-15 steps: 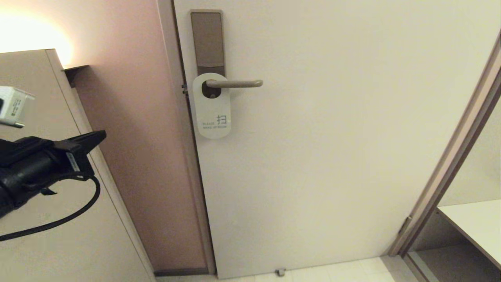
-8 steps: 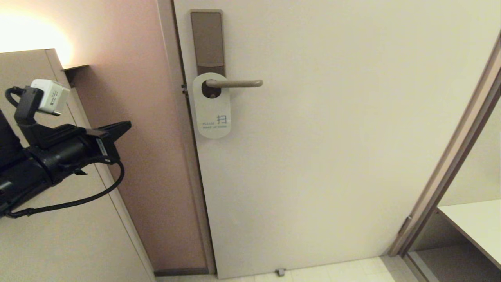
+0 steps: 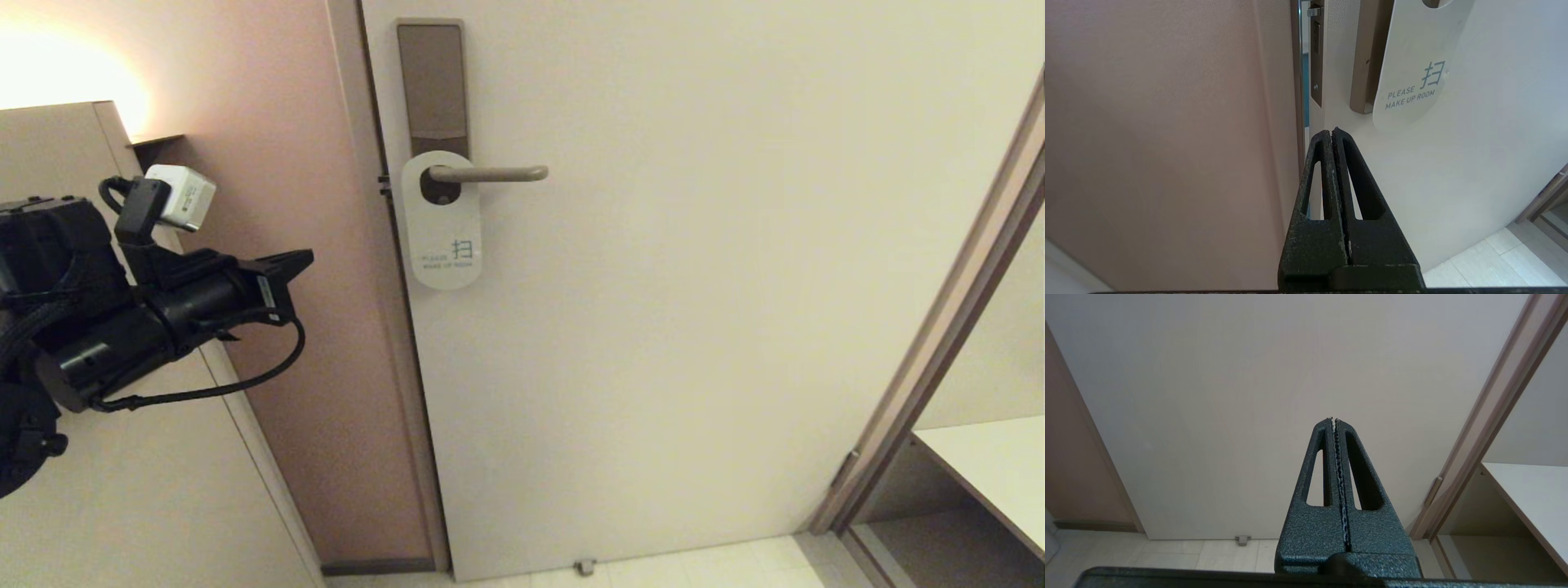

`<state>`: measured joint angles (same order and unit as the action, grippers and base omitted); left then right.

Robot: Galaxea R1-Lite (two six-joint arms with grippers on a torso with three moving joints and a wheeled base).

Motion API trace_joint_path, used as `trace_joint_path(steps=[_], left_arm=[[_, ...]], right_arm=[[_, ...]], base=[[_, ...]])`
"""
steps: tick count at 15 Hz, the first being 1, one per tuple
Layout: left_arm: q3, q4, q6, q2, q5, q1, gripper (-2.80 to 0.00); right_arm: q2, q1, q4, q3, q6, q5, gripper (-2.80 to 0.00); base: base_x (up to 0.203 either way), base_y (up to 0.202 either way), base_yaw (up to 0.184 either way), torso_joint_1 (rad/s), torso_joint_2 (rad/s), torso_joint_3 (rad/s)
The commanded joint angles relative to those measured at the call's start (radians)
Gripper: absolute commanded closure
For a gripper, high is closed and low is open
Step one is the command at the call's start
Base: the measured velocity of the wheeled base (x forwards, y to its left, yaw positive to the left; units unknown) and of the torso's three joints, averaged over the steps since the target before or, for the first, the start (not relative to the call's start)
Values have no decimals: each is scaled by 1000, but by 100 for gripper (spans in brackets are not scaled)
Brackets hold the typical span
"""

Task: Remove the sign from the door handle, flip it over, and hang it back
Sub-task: Take down the sign

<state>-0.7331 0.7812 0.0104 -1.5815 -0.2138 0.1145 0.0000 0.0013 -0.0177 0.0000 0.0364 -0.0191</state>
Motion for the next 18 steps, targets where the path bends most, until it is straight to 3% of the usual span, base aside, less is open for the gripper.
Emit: trace_joint_path(steps=[1,18], left_arm=[[-22,4,-1,-32,-2,1,0],[-49,6,-26,-72,-1,10,0]], right_arm=[[0,0,-1,0,0,-1,0],[0,0,-1,0,0,-1,0]], base=[[0,0,0,0,0,0],[0,0,0,0,0,0]])
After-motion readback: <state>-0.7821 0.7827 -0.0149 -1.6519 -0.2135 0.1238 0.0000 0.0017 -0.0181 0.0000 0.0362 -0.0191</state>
